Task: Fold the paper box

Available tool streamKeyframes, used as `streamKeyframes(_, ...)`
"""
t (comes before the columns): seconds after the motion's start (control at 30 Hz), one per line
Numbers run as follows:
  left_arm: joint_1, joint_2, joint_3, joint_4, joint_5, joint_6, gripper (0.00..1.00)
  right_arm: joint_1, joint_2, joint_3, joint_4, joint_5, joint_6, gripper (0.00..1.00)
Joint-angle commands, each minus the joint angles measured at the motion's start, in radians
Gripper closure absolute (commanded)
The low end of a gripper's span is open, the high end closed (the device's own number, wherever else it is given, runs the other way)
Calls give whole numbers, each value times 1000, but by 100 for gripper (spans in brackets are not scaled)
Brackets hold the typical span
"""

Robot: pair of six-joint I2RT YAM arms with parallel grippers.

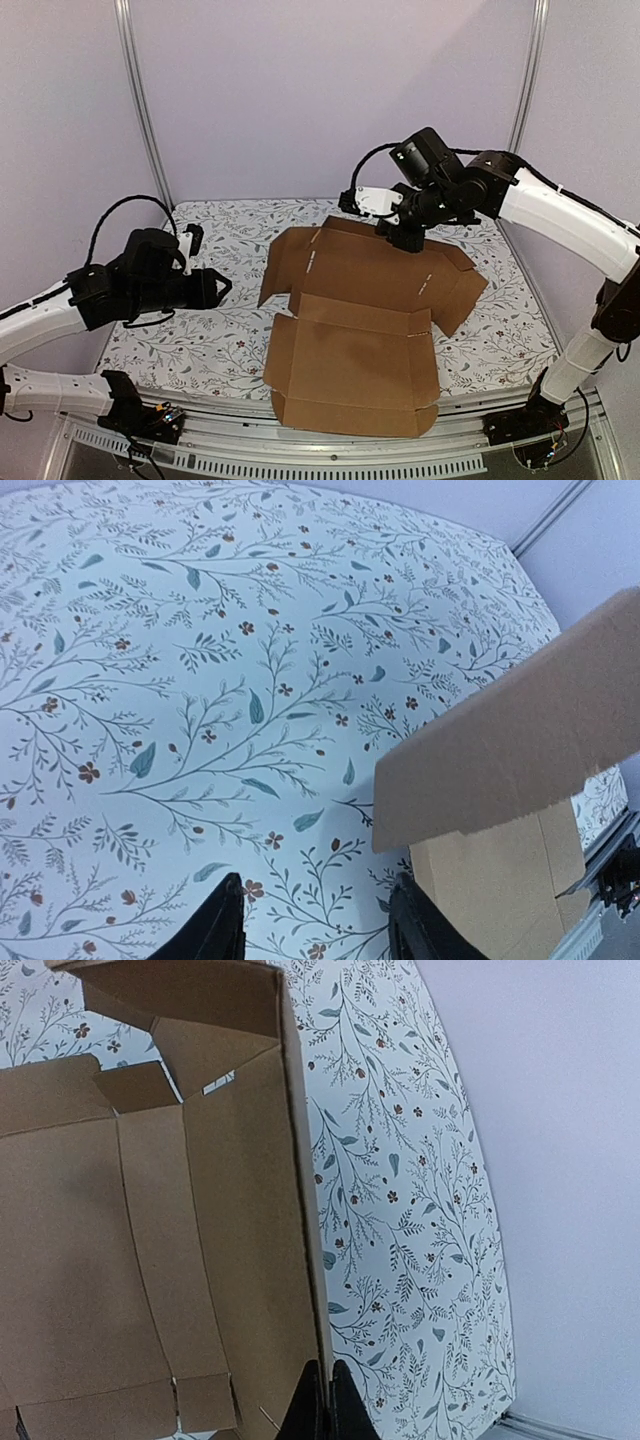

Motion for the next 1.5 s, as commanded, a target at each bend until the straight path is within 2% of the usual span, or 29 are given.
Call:
streamKeyframes(0.0,101,29,53,10,36,116,53,21,-76,-68,57,-58,-46,100)
streamKeyframes(0.17,170,100,95,125,185,164,57,29,-143,-104,88,-123,-83,100)
streamKeyframes(0.4,178,246,165,261,454,169,60,33,-169,-106,90,-179,-99,100)
streamKeyframes(0.73,170,269,135,305,668,151,64,34,-137,-88,99,-84,-65,100)
streamKeyframes(0.97,131,249,87,327,682,126,68,34,-113,-72,113,-60,-43,100)
streamKeyframes(1.47,38,300,20,420,591,153,67,35,-91,-65,120,-94,1,100)
